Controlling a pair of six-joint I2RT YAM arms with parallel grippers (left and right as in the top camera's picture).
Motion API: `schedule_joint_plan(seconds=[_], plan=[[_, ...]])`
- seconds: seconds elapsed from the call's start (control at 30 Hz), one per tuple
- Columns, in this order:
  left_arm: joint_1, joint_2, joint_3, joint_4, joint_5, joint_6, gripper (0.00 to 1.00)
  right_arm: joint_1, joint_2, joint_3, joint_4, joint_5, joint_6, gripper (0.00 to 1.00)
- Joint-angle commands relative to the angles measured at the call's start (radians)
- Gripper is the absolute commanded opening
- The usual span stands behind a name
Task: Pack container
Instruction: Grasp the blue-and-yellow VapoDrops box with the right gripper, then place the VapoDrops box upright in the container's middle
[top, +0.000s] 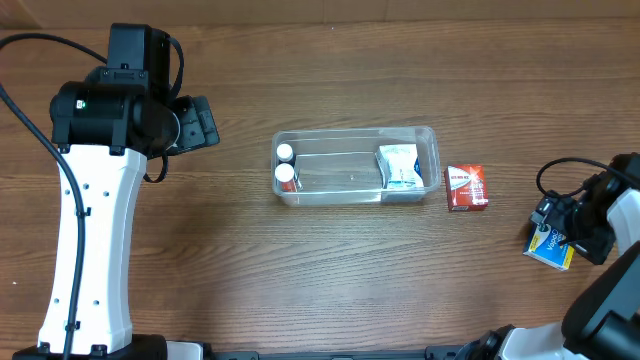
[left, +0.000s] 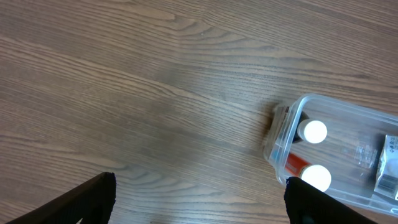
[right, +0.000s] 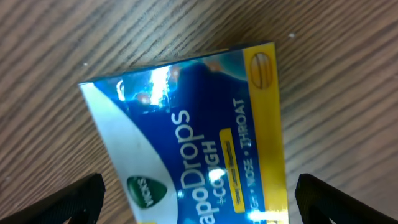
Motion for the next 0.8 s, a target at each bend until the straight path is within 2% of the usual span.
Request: schedule_joint_plan(seconds=[0.0,0.3,0.47,0.77], plan=[[-0.002,-0.004,-0.004,0.003,-0.001,0.019,0.88,-0.002,0.054,0.009,0.017,0.013,-0.012,1.00],[-0.002,-0.005,-0.004,0.003,0.003,0.019,0.88,-0.002,0.098,0.008,0.058,-0.018,-0.004,1.00],[-0.002,-0.005,-0.004,0.003,0.005,0.020,0.88,-0.002,0.098,0.008,0.049,-0.017,-0.004,0.88],[-0.002,-0.005,-0.004,0.001,0.005,0.020,0.88,-0.002,0.098,0.008,0.046,-0.017,-0.004,0.77]])
